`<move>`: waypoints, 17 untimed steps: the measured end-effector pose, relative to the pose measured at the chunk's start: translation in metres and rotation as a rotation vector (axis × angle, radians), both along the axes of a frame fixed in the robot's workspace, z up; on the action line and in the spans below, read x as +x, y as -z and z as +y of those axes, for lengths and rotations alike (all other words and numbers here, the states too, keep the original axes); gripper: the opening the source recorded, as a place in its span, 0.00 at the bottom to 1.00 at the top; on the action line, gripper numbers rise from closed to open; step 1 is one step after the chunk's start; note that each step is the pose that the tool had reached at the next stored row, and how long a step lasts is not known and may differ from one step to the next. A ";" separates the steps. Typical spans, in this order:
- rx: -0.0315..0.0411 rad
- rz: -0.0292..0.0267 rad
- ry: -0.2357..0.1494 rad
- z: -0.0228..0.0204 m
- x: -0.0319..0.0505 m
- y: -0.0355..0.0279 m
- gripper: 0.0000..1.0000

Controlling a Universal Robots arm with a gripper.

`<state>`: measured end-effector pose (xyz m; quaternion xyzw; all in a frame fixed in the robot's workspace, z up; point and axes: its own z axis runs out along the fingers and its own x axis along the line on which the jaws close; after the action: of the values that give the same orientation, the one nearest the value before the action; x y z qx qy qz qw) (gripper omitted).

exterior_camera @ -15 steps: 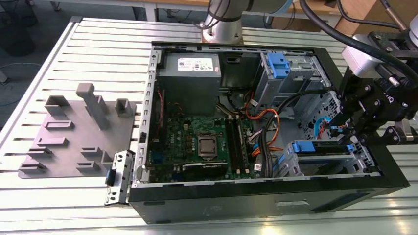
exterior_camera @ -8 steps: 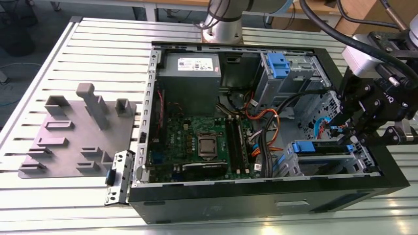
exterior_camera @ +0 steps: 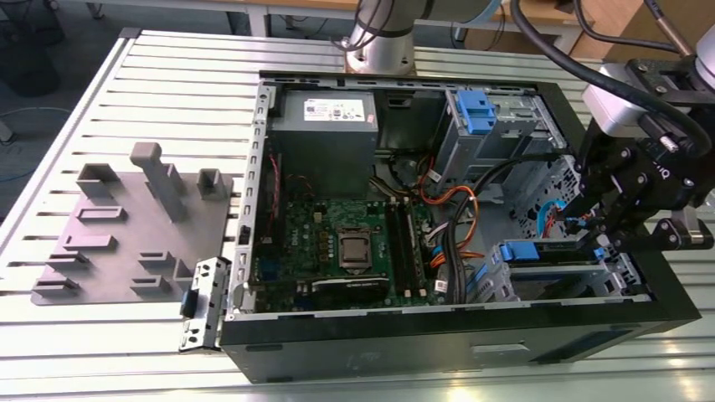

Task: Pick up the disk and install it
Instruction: 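Insert the first disk wire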

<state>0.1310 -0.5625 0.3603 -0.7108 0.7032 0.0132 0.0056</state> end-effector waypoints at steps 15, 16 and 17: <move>0.0000 0.0000 0.000 0.0000 0.0003 0.0029 0.44; 0.0001 0.0000 0.000 0.0000 0.0013 0.0032 0.44; 0.0001 0.0000 0.000 0.0000 0.0016 0.0032 0.44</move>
<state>0.1326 -0.5625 0.3571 -0.7108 0.7032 0.0132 0.0056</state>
